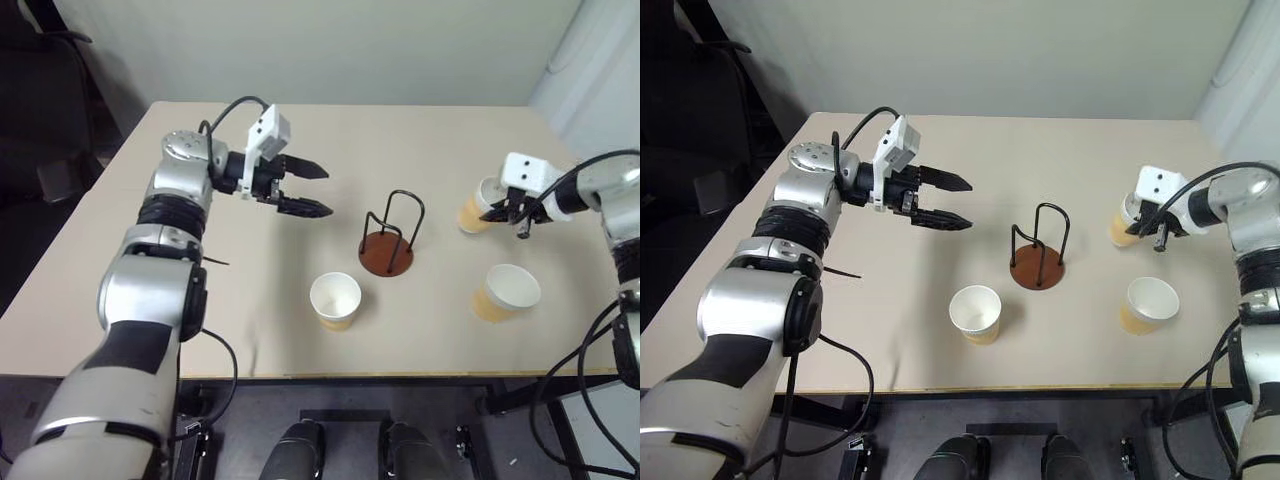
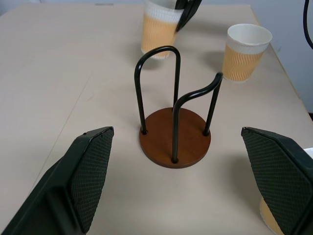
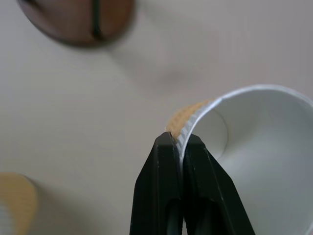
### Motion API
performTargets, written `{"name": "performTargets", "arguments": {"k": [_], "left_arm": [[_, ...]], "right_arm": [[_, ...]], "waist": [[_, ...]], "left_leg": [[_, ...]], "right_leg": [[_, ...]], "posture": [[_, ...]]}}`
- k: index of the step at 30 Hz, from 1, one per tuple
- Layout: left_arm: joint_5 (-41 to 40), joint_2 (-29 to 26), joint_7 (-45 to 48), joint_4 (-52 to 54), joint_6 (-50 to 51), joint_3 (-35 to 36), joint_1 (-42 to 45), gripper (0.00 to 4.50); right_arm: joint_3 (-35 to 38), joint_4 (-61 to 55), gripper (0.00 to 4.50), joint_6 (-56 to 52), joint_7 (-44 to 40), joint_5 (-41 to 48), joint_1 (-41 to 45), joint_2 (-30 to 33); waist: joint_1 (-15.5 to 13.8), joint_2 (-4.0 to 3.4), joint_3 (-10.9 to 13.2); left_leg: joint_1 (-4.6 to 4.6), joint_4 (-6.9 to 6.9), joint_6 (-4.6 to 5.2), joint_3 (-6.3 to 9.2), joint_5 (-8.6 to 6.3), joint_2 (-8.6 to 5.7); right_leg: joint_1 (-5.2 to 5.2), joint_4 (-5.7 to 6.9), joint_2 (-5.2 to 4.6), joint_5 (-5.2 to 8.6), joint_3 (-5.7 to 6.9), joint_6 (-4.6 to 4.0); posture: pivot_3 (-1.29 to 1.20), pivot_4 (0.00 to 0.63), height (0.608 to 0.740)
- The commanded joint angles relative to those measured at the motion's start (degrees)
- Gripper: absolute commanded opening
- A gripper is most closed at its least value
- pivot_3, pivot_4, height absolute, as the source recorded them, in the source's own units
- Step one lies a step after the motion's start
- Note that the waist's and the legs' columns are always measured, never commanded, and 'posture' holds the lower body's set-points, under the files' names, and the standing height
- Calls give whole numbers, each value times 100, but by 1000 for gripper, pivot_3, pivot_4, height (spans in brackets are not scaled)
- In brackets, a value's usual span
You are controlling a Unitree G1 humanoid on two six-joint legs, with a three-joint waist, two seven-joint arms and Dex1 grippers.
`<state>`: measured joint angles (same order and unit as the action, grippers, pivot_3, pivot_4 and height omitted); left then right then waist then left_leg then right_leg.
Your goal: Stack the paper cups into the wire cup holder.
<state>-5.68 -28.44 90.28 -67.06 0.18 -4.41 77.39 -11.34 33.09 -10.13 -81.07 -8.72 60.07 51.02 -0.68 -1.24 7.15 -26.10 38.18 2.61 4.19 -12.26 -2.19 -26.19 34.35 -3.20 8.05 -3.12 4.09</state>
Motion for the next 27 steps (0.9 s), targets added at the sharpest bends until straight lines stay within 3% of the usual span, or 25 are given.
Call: {"name": "performTargets", "arguments": {"k": [1,11,27], "left_arm": [[-531,-231,222,366,122,-338,-43,4500],[-1544,-581,222,618,315,-1233,-83,4500],[-2025,-772,222,726,365,-1525,-53,4500]], "right_arm": [[369,-1334,40,-972,-337,487,-39,294],[491,-3082,40,-2964,-362,1418,499,387],[67,-3276,40,-3150,42,1846,668,-188]], "waist": [[-5,0,0],[-7,-1,0],[2,-1,1]], "left_leg": [[0,0,0,0,0,1],[-2,9,-9,1,17,-5],[0,10,-17,1,37,-4]], "right_leg": [[-1,2,0,2,0,-2],[-3,15,0,11,-1,-19],[-21,53,10,22,1,-26]], "posture": [[0,150,740],[0,150,740],[0,150,740]]}}
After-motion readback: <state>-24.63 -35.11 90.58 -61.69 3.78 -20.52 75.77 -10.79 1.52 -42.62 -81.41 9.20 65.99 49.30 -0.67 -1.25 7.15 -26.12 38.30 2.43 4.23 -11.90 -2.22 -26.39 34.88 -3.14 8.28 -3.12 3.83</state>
